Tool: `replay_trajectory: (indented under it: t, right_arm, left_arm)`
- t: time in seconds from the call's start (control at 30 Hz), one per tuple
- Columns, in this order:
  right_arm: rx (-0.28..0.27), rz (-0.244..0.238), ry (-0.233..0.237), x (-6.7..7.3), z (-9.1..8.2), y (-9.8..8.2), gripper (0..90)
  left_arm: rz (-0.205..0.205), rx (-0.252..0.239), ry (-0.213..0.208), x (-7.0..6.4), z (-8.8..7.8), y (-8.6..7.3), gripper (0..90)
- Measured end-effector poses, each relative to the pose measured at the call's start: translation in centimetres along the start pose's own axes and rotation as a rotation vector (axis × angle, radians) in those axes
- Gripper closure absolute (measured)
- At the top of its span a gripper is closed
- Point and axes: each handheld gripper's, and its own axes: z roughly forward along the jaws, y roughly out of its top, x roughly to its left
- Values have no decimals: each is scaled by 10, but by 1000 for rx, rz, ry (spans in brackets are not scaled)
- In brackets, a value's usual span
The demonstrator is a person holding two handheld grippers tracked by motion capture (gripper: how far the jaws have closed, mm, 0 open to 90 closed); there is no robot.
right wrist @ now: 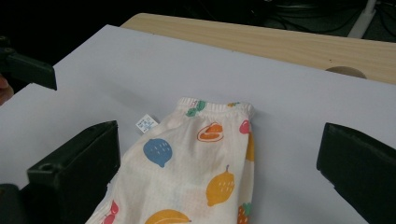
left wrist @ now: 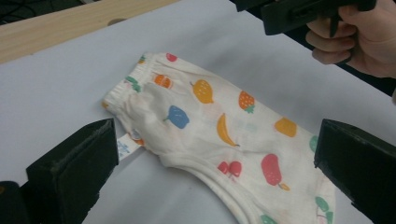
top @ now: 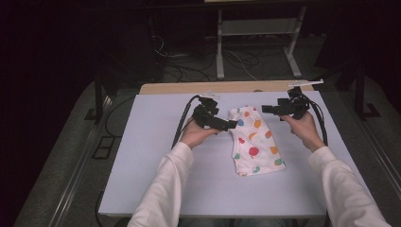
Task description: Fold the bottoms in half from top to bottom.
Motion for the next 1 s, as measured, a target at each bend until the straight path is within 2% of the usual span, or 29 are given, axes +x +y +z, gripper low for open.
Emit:
replay_trajectory:
  t: [0.3, 0.6, 0.77, 1.0]
  right_arm:
    - [21, -8, 13, 0, 6, 10, 0]
    - [42, -4, 4, -3, 12, 18, 0]
    - [49, 3, -2, -6, 14, 22, 0]
    - [67, 17, -5, -13, 21, 22, 0]
  left_arm:
    - [-24, 0, 24, 20, -1, 9, 0]
    - [-42, 5, 51, 36, 2, 16, 0]
    - [-57, 28, 47, 44, 8, 18, 0]
    - [-92, 31, 48, 52, 20, 17, 0]
